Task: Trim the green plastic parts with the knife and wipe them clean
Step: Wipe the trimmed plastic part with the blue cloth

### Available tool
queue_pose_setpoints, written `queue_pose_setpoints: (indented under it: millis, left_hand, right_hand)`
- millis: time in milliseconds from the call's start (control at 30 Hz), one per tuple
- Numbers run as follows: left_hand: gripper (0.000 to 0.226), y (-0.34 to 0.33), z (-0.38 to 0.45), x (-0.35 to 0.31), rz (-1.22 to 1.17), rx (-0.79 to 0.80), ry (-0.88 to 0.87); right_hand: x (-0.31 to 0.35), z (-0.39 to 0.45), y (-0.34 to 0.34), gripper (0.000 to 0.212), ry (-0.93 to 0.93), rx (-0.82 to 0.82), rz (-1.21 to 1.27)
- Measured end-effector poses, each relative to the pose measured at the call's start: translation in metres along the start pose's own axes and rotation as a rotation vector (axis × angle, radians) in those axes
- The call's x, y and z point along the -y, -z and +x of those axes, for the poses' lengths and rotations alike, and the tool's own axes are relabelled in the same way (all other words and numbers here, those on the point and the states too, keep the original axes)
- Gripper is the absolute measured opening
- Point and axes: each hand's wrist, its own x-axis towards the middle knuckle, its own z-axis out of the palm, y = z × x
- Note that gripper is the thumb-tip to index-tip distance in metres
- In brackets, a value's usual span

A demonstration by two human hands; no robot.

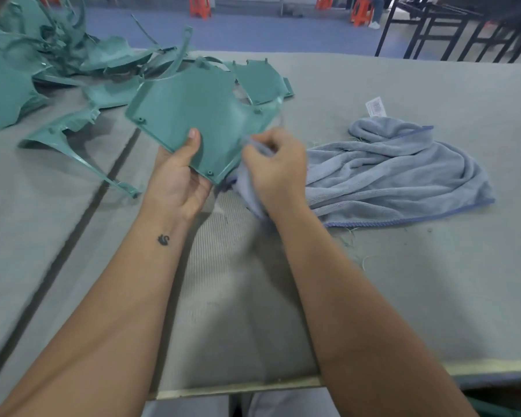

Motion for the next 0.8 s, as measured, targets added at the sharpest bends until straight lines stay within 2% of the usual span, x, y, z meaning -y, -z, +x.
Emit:
queue_pose_setpoints:
  millis: [100,200,267,333,433,533,600,667,733,800]
  left_hand:
    - [0.042,0.008,-0.002,-0.003,0.131,0.050,0.032]
    - [0.040,0.011,-0.003,-0.006,0.187,0.072,0.055]
    - [0.043,0.009,-0.003,-0.006,0.144,0.059,0.042]
    - [0.044,0.006,-0.002,-0.003,0.094,0.046,0.029]
    - [0.044,0.005,0.000,0.000,0.038,0.014,0.020]
    - [0.044,0.005,0.002,-0.001,0.036,-0.056,0.012]
    - [0.044,0.004,0.003,-0.001,0.024,-0.115,-0.017]
    - [0.044,0.005,0.004,-0.001,0.040,-0.171,-0.040]
    - [0.044,0.008,0.005,-0.002,0.105,-0.200,-0.036]
    - [0.044,0.011,0.004,-0.003,0.153,-0.166,-0.016]
  right_hand:
    - [-0.009,0.019,0.020,0.008,-0.196,-0.230,0.145]
    - [-0.013,0.025,0.031,0.011,-0.337,-0.228,0.338]
    - [-0.011,0.022,0.026,0.019,-0.287,-0.158,0.388]
    - [-0.009,0.016,0.017,0.023,-0.199,-0.020,0.367]
    - [-0.010,0.009,0.005,0.024,-0.099,0.202,0.208]
    - [-0.012,0.005,0.001,0.019,-0.025,0.301,0.111]
    - [-0.009,0.004,0.001,0.015,-0.003,0.258,0.160]
    - [-0.006,0.007,0.005,0.019,-0.023,0.113,0.253]
    - [-0.005,0.013,0.012,0.020,-0.099,-0.034,0.339]
    - [-0.005,0.017,0.021,0.016,-0.206,-0.110,0.431]
